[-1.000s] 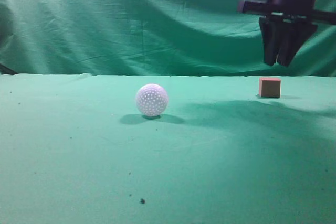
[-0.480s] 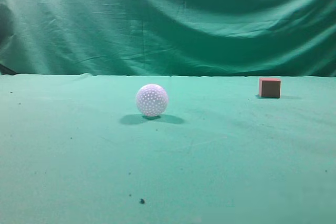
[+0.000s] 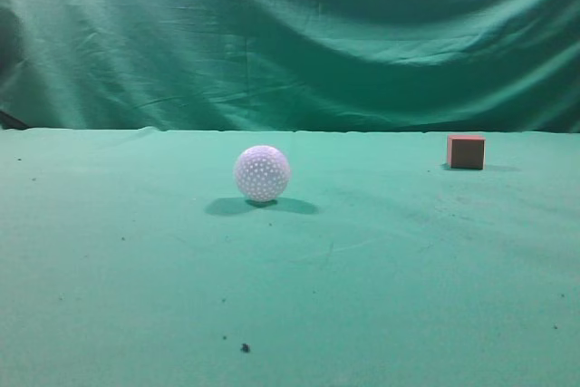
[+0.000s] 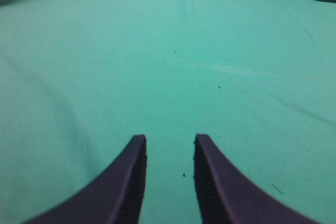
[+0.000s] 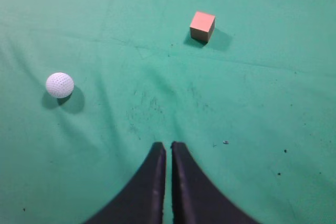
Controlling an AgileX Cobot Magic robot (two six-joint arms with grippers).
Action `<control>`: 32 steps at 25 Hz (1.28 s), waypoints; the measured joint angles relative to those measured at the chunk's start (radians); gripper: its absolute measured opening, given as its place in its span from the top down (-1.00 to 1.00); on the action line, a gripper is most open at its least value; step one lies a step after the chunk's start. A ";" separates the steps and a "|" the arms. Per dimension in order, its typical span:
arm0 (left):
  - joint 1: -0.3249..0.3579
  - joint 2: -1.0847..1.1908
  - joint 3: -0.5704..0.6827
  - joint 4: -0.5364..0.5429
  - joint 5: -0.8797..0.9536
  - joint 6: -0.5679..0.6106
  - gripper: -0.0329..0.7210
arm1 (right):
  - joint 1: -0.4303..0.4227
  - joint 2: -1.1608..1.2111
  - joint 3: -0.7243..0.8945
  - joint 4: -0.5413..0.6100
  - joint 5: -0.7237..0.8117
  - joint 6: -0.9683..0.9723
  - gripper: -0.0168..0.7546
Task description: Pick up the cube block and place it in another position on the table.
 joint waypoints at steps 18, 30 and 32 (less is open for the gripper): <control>0.000 0.000 0.000 0.000 0.000 0.000 0.22 | -0.072 -0.318 0.188 -0.180 -0.108 0.000 0.96; 0.000 0.000 0.000 0.000 0.000 0.000 0.22 | -0.269 -0.779 0.774 -0.161 -0.604 0.002 0.96; 0.000 0.000 0.000 0.000 0.000 0.000 0.22 | -0.269 -0.805 0.861 -0.130 -0.655 0.004 0.96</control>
